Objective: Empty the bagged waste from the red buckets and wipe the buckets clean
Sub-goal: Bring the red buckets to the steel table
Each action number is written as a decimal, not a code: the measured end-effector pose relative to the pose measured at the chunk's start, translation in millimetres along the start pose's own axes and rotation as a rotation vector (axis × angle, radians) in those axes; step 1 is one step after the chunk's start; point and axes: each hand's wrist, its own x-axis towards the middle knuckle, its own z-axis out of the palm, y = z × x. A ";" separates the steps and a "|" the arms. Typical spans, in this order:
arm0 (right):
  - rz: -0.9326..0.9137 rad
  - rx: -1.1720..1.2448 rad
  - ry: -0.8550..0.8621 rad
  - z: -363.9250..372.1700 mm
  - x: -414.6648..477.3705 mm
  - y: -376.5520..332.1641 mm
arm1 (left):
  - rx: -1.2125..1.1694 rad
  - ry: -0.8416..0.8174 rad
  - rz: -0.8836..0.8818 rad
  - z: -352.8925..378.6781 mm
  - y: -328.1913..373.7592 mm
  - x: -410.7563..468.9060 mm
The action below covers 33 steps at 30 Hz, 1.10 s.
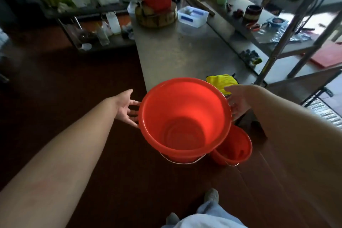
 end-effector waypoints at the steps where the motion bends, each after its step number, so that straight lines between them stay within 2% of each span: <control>1: 0.003 0.002 0.015 0.3 -6.7 -8.9 | 0.004 0.002 0.008 -2.9 7.5 -6.4; 11: -0.130 -0.149 0.037 -6.2 -48.4 -112.8 | 0.039 0.044 0.092 -9.7 108.6 -45.3; 19: -0.155 -0.194 -0.012 -23.7 8.8 -199.6 | 0.038 0.117 0.052 11.6 178.5 -6.9; 25: -0.149 -0.113 -0.083 -32.3 50.1 -251.2 | -0.011 0.145 0.026 16.7 226.8 33.1; 30: -0.151 -0.053 -0.075 -24.4 81.0 -284.6 | -0.056 0.185 0.017 14.5 250.1 67.7; 33: -0.122 -0.095 -0.076 -17.4 91.5 -296.2 | -0.048 0.214 0.006 10.7 255.9 83.2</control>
